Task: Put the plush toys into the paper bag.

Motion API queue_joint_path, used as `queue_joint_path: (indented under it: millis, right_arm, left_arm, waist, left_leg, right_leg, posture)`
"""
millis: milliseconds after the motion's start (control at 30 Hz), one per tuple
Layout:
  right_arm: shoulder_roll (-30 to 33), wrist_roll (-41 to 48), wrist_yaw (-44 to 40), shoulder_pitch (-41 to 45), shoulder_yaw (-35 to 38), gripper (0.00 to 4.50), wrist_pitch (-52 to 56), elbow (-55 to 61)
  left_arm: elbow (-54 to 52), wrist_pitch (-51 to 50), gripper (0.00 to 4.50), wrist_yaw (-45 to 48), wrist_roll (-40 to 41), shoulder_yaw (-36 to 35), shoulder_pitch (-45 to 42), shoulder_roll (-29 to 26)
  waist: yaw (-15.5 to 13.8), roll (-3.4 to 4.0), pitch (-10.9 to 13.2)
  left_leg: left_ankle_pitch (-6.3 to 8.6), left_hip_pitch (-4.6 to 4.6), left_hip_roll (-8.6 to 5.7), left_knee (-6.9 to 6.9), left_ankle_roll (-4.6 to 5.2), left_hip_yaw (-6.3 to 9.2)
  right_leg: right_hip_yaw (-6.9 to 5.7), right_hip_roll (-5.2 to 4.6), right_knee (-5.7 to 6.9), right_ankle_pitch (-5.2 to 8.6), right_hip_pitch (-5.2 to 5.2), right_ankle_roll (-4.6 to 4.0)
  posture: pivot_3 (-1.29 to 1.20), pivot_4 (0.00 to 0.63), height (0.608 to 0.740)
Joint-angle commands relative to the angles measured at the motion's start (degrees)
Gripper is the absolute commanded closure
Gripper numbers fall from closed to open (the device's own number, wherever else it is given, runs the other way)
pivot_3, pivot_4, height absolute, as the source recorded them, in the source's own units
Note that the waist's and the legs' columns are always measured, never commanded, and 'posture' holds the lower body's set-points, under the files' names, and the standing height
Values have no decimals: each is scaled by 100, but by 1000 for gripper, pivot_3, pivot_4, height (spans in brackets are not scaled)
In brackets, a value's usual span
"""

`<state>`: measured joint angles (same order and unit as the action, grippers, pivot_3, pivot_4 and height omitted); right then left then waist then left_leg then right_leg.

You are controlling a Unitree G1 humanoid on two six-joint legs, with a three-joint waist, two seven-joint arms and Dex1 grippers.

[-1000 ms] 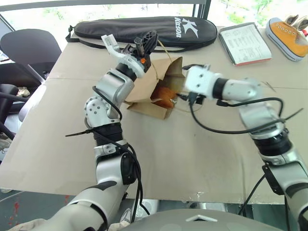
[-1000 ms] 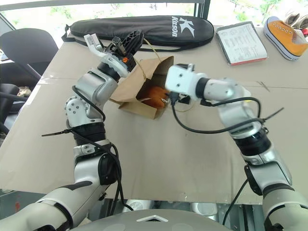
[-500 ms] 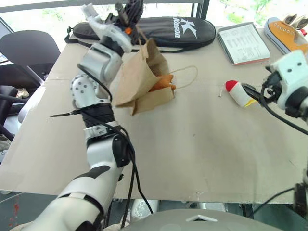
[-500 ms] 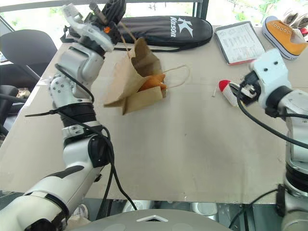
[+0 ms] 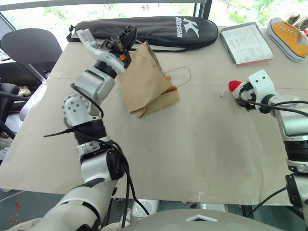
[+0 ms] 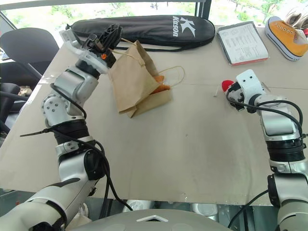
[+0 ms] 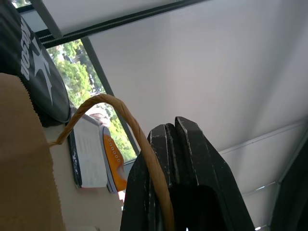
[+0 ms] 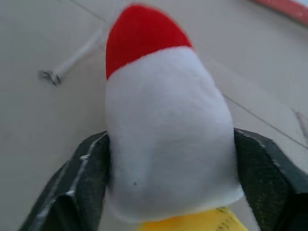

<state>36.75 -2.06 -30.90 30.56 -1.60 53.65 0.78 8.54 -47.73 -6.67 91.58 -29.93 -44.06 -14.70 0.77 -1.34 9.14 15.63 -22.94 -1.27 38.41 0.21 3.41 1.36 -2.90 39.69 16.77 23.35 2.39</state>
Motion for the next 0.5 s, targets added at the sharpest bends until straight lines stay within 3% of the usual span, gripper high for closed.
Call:
queue_joint_path:
  millis: [33, 67, 100, 200, 333, 500]
  right_arm:
    - [147, 55, -13, -40, 131, 2783, -239, 185]
    - [173, 95, -53, -79, 156, 3461, -340, 318]
    - [195, 125, -86, -103, 174, 3819, -416, 401]
    - [-182, 588, -225, 149, 429, 4411, -1229, 1143]
    - [-651, 612, -204, 845, -65, 4463, -1742, 1453]
    - [-614, -157, -205, 1287, -940, 4463, -2922, 379]
  left_arm:
    - [-446, -153, 4500, 17, 344, -88, 153, -294]
    - [-484, -265, 4500, 88, 385, -65, 233, -428]
    - [-508, -336, 4500, 136, 411, -39, 281, -515]
    - [-486, -578, 4500, 267, 543, 37, 298, -706]
    - [-449, -899, 4500, 542, 768, 314, 205, -797]
    - [-399, -1229, 4500, 1017, 928, 733, -23, -832]
  waist:
    - [1, 0, 0]
    - [2, 0, 0]
    - [2, 0, 0]
    - [30, 1, 1]
    - [109, 3, 2]
    - [62, -18, -8]
  left_leg:
    - [0, 0, 0, 2, 0, 0]
    - [0, 0, 0, 4, 0, 0]
    - [0, 1, 0, 6, 0, -1]
    - [-1, 1, 0, 12, -1, -2]
    - [-2, 3, 9, 11, -3, -5]
    - [-2, 2, 0, 11, -3, 13]
  right_leg:
    - [-1, 0, 1, 0, 0, 0]
    - [0, 0, 3, 0, 0, 0]
    - [0, 1, 3, 0, 0, 0]
    - [0, 3, 7, 0, -1, 0]
    - [3, 15, 13, 0, 2, 0]
    - [-12, 7, 9, 0, -3, 0]
  posture:
    - [0, 150, 740]
    - [0, 150, 740]
    - [0, 150, 740]
    - [0, 150, 740]
    - [0, 150, 740]
    - [0, 150, 740]
